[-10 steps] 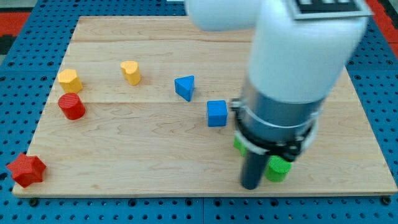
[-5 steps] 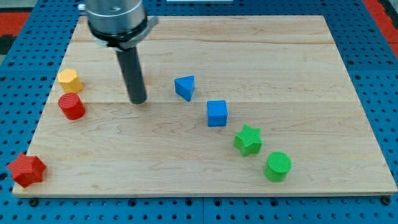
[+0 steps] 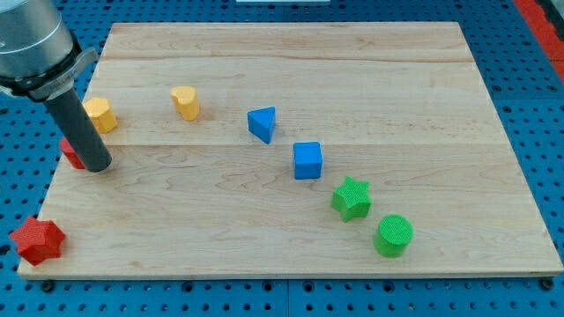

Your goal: Push the red star towards the red circle

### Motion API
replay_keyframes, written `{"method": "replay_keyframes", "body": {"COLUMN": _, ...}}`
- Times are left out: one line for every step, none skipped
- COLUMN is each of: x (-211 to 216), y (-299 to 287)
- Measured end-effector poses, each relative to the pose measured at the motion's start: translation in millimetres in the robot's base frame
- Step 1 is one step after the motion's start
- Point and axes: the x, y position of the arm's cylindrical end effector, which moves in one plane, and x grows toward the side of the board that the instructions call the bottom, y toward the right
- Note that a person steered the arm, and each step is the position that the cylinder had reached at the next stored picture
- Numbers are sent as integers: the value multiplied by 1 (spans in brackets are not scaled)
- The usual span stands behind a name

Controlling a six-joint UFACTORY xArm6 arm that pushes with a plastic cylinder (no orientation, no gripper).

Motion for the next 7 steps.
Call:
{"method": "replay_keyframes", "body": {"x": 13, "y": 23}}
{"method": "replay_keyframes", "body": {"x": 95, "y": 54}}
{"method": "replay_keyframes", "body": {"x": 141, "y": 27}}
{"method": "replay_keyframes", "body": {"x": 139, "y": -3}}
{"method": "replay_keyframes", "body": {"x": 139, "y": -41}}
{"method": "replay_keyframes", "body": {"x": 134, "y": -73}}
{"method": "replay_keyframes", "body": {"x": 104, "y": -71}}
